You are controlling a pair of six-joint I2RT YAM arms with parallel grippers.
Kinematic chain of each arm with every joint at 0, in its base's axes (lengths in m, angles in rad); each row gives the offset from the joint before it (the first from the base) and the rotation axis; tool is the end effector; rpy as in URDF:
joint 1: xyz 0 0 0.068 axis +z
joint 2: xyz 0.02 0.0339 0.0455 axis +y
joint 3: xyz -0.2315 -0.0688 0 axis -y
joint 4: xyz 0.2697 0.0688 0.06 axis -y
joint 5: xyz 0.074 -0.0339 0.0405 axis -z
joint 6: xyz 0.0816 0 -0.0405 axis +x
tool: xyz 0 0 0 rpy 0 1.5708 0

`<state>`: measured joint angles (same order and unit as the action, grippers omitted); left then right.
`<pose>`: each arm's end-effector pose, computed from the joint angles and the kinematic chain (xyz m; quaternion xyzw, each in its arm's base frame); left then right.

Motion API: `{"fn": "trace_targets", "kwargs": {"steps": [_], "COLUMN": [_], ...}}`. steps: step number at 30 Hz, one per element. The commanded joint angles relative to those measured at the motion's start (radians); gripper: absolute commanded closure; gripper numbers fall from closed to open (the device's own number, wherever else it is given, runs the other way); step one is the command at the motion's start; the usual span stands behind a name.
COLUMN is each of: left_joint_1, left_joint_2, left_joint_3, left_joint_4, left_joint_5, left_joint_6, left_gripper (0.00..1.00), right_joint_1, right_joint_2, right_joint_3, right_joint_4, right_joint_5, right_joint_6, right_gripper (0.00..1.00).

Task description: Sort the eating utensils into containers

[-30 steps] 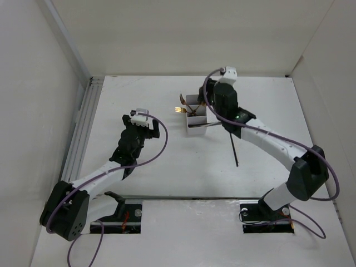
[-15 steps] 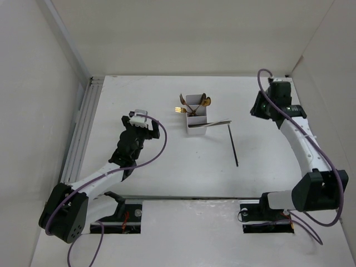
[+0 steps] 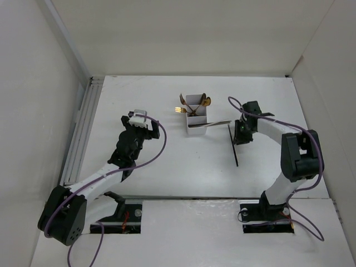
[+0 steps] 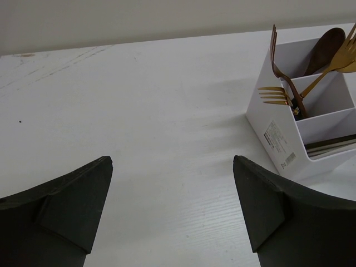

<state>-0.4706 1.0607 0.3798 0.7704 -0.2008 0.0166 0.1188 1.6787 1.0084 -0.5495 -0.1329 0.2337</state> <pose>0.2816 -0.1250 0.2061 0.0901 0.6694 -0.0994 0.7307 0.3431 0.0518 0.0777 0.0448 0.9815 0.0949 0.1600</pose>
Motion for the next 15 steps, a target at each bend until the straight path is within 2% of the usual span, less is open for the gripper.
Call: {"fn": "trace_targets", "kwargs": {"steps": [1, 9, 13, 15], "left_joint_1": [-0.005, -0.005, -0.005, -0.005], "left_joint_2": [-0.034, -0.034, -0.034, -0.034], "left_joint_3": [-0.007, -0.007, -0.007, -0.007], "left_joint_4": [0.026, 0.026, 0.026, 0.026], "left_joint_5": [0.008, -0.002, -0.002, -0.002], "left_joint_6": [-0.014, -0.014, -0.014, -0.014], "left_gripper": [0.12, 0.12, 0.12, 0.12], "right_joint_1": [0.035, 0.078, 0.078, 0.078], "right_joint_2": [0.010, 0.033, 0.033, 0.033], "right_joint_3": [0.058, 0.036, 0.045, 0.055], "right_joint_4": [0.053, 0.080, 0.080, 0.069], "right_joint_5": [0.027, 0.117, 0.139, 0.151], "right_joint_6": [-0.020, 0.033, 0.033, 0.033], "right_gripper": [0.71, 0.71, 0.76, 0.81]}}
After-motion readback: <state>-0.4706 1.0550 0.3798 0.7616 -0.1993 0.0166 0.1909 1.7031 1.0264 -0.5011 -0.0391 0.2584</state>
